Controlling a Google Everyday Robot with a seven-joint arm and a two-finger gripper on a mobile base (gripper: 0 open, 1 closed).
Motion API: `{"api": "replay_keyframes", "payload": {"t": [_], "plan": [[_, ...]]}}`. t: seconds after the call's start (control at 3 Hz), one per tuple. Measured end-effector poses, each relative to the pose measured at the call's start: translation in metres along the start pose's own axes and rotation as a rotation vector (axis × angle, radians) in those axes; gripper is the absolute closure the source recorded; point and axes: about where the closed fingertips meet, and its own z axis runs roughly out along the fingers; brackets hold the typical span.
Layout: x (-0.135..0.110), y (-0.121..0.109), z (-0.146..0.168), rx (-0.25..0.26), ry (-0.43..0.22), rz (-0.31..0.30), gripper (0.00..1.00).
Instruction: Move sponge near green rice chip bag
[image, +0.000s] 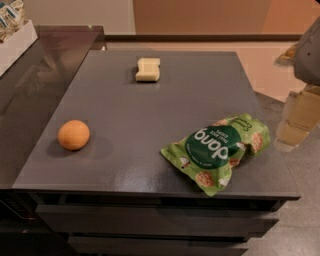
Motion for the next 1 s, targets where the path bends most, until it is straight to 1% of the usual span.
{"api": "replay_keyframes", "payload": {"t": [0.33, 0.67, 1.0], "plan": [[-0.002, -0.001, -0.001, 0.005, -0.009, 0.0, 0.0], [-0.016, -0.008, 0.004, 0.007, -0.052, 0.019, 0.0], [-0.043, -0.027, 0.019, -0.002, -0.108, 0.036, 0.0]]}}
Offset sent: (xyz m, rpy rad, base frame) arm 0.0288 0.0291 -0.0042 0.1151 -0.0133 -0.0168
